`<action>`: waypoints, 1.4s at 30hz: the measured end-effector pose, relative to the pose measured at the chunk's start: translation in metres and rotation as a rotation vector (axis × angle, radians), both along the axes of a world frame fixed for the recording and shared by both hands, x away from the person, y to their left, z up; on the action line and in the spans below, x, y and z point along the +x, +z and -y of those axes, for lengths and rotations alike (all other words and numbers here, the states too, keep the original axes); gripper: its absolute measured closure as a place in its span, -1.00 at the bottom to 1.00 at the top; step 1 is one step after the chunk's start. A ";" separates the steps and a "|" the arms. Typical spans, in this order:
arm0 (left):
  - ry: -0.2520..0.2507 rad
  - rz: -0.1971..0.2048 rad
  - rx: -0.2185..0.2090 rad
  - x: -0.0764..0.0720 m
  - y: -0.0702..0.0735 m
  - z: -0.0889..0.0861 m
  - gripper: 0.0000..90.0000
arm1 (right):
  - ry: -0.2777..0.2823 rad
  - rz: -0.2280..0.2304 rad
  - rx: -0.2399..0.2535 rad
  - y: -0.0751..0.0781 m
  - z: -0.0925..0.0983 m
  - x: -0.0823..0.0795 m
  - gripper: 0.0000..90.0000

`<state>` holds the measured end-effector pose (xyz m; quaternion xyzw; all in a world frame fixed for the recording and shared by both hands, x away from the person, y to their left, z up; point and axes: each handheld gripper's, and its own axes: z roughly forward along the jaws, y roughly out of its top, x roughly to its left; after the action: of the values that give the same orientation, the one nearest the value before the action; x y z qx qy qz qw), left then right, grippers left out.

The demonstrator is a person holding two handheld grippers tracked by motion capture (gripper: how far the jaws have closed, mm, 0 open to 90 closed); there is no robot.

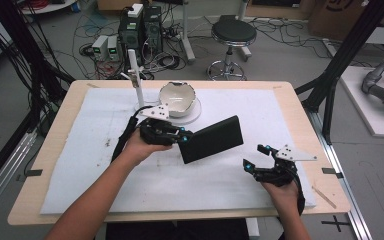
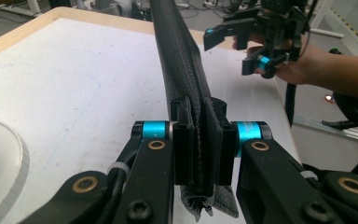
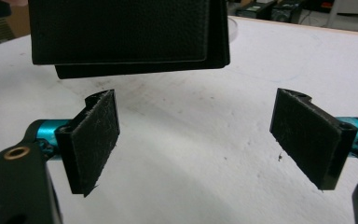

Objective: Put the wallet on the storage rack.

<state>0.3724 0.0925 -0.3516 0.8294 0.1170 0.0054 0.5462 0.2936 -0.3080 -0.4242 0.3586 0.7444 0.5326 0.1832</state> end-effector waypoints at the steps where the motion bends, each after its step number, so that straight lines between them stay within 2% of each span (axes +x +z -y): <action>1: 0.000 0.000 0.000 0.000 0.000 0.000 0.82 | 0.009 0.001 -0.001 0.001 -0.002 0.001 -0.65; 4: -0.023 -0.008 -0.013 -0.012 -0.004 -0.012 0.82 | 0.040 0.000 -0.001 0.004 -0.008 0.004 -0.65; 8: -0.043 -0.006 -0.016 -0.023 -0.007 -0.019 0.81 | 0.109 0.009 0.026 0.009 -0.016 0.007 -0.65; 9: -0.043 -0.006 -0.016 -0.023 -0.007 -0.019 0.81 | 0.109 0.009 0.026 0.009 -0.016 0.007 -0.65; 10: -0.057 -0.010 -0.019 -0.027 -0.009 -0.023 0.81 | 0.155 0.016 0.051 0.012 -0.020 0.007 -0.65; 11: -0.057 -0.010 -0.019 -0.027 -0.009 -0.023 0.82 | 0.155 0.016 0.051 0.012 -0.020 0.007 -0.65; 12: -0.063 -0.011 -0.015 -0.029 -0.010 -0.024 0.82 | 0.201 0.006 0.064 0.014 -0.025 0.007 -0.65; 13: -0.068 -0.014 -0.018 -0.031 -0.012 -0.026 0.82 | 0.201 0.006 0.064 0.014 -0.025 0.007 -0.65; 14: -0.075 -0.025 -0.021 -0.034 -0.016 -0.027 0.81 | 0.236 -0.012 0.075 0.016 -0.030 0.010 -0.65; 15: -0.075 -0.025 -0.021 -0.034 -0.016 -0.027 0.82 | 0.236 -0.012 0.075 0.016 -0.030 0.010 -0.65; 18: -0.099 -0.016 -0.031 -0.040 -0.021 -0.031 0.82 | 0.328 -0.042 0.092 0.018 -0.041 0.021 -0.64; 21: -0.109 -0.012 -0.050 -0.043 -0.022 -0.034 0.81 | 0.406 -0.061 0.085 0.017 -0.051 0.028 -0.64; 23: -0.125 -0.004 -0.061 -0.044 -0.021 -0.036 0.81 | 0.426 -0.071 0.086 0.017 -0.054 0.029 -0.58; 25: -0.136 0.003 -0.070 -0.045 -0.019 -0.038 0.81 | 0.467 -0.077 0.084 0.016 -0.060 0.030 -0.46; 26: -0.136 0.001 -0.073 -0.046 -0.019 -0.039 0.81 | 0.495 -0.111 0.084 0.016 -0.066 0.031 -0.32; 27: -0.136 0.001 -0.073 -0.046 -0.019 -0.039 0.81 | 0.495 -0.111 0.084 0.016 -0.066 0.031 -0.32; 28: -0.139 -0.004 -0.073 -0.045 -0.019 -0.041 0.81 | 0.521 -0.123 0.091 0.017 -0.069 0.031 -0.15; 29: -0.139 -0.004 -0.073 -0.045 -0.019 -0.041 0.81 | 0.521 -0.123 0.091 0.017 -0.069 0.031 -0.15; 30: -0.141 -0.003 -0.074 -0.045 -0.019 -0.042 0.81 | 0.525 -0.126 0.093 0.018 -0.070 0.031 -0.04; 31: -0.136 -0.006 -0.086 -0.044 -0.019 -0.045 0.81 | 0.547 -0.130 0.118 0.019 -0.070 0.030 0.28; 32: -0.136 -0.006 -0.086 -0.044 -0.019 -0.045 0.81 | 0.547 -0.130 0.118 0.019 -0.070 0.030 0.28; 33: -0.132 -0.010 -0.091 -0.044 -0.020 -0.046 0.81 | 0.573 -0.136 0.154 0.019 -0.068 0.030 0.54; 34: -0.136 -0.026 -0.106 -0.042 -0.022 -0.049 0.81 | 0.596 -0.146 0.176 0.020 -0.067 0.030 0.63; 35: -0.136 -0.026 -0.106 -0.042 -0.022 -0.049 0.80 | 0.607 -0.145 0.189 0.020 -0.067 0.030 0.68; 36: -0.136 -0.038 -0.105 -0.040 -0.023 -0.051 0.80 | 0.612 -0.153 0.187 0.020 -0.068 0.029 0.69; 39: -0.137 -0.040 -0.106 -0.039 -0.023 -0.053 0.79 | 0.609 -0.154 0.175 0.023 -0.071 0.028 0.71; 42: -0.111 -0.032 -0.122 -0.040 -0.021 -0.055 0.69 | 0.613 -0.148 0.177 0.027 -0.072 0.027 0.72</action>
<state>0.3328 0.1477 -0.3727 0.7998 0.0796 -0.0452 0.5933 0.3206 -0.2362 -0.3969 0.1702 0.7797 0.5983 -0.0720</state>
